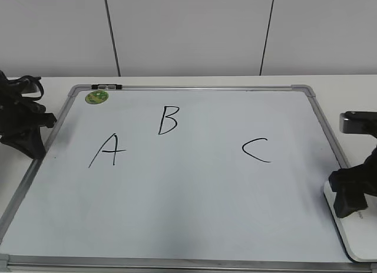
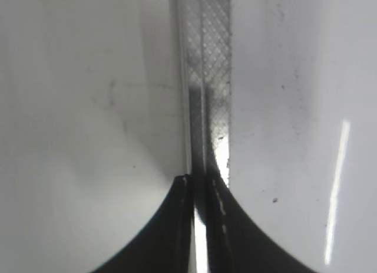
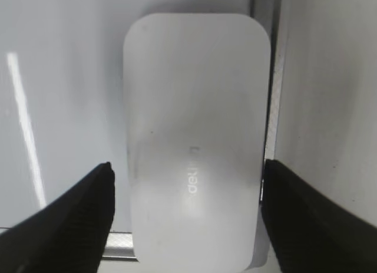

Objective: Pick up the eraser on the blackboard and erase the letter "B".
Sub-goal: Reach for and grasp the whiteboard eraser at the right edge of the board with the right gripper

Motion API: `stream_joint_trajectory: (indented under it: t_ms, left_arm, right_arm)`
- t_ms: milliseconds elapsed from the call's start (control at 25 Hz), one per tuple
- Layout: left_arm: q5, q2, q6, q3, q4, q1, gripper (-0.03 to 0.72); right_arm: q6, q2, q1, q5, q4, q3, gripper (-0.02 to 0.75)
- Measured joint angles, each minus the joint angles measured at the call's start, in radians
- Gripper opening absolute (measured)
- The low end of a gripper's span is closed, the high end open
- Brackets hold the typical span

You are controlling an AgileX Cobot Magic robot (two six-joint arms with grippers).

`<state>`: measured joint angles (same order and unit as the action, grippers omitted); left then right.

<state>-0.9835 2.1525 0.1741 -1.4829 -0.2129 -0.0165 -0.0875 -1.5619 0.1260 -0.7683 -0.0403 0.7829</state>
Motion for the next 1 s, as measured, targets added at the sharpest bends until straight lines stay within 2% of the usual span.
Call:
stream_joint_trajectory:
  t_ms: [520,800,1000]
  left_arm:
    - [0.0,0.0,0.0,0.0,0.0,0.0,0.011]
    - [0.0,0.0,0.0,0.0,0.0,0.0,0.011]
    - [0.0,0.0,0.0,0.0,0.0,0.0,0.011]
  right_arm:
    - [0.0,-0.089,0.0,0.012,0.008,0.0,0.591]
    - [0.0,-0.091,0.0,0.017,0.009,0.0,0.543]
    - [0.0,-0.091,0.0,0.017,0.01,0.0,0.541]
